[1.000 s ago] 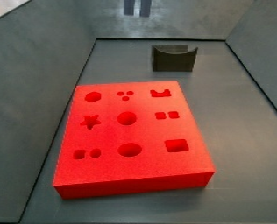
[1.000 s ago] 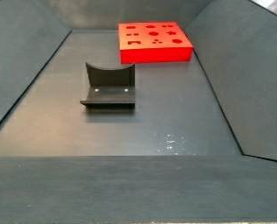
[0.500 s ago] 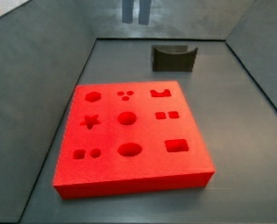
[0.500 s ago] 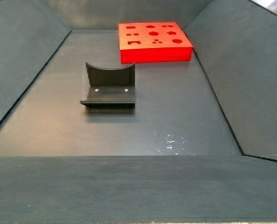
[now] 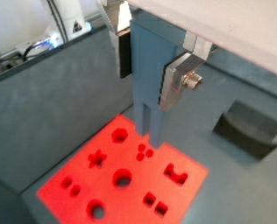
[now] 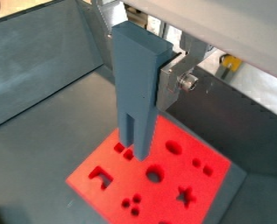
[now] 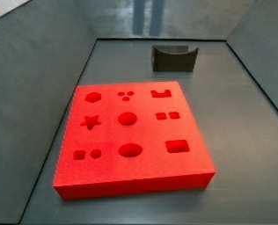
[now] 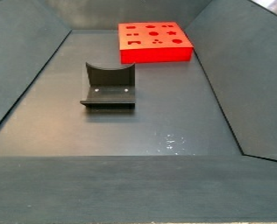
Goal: Pick up the double-square object. Move up. Rotate the double-square object. Place the double-square object on the fixture. Regrasp the double-square object. Move to above the board. Insert the double-square object.
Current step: Insert the double-square object.
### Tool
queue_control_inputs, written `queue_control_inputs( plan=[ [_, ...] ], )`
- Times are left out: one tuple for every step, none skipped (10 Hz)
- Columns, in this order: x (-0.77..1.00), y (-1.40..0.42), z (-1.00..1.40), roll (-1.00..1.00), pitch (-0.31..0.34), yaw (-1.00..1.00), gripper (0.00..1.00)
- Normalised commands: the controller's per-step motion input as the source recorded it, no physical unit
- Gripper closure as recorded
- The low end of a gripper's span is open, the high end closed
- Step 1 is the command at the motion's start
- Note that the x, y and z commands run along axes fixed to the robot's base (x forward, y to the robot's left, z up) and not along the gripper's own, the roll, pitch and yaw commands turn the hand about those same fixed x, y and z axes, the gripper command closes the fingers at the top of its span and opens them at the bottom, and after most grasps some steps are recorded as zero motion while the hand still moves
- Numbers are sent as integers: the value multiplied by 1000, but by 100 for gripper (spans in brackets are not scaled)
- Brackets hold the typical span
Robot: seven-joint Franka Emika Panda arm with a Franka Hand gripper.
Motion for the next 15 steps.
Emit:
queue_control_inputs(
  plan=[
    [789, -354, -551, -201, 81, 254, 100],
    [777, -263, -706, 0, 119, 374, 100],
    [734, -217, -683, 41, 126, 394, 100],
    [497, -54, -571, 77, 54, 560, 100],
    [446, -71, -517, 114, 16, 566, 100],
    [454, -51, -500, 176, 6, 486, 100],
    [417, -9, -411, 150, 44, 189, 100],
    [437, -17, -394, 203, 51, 0, 100],
    [389, -31, -389, 233, 44, -46, 100],
    [300, -17, -400, 200, 36, -34, 100],
    [103, -6, -411, 89, 19, -17, 100],
    [0, 0, -391, 0, 0, 0, 100],
    [-20, 0, -343, -21, 0, 0, 100],
    [-80, 0, -266, -77, 4, 0, 100],
    [-94, 0, -191, -126, 0, 0, 100]
  ],
)
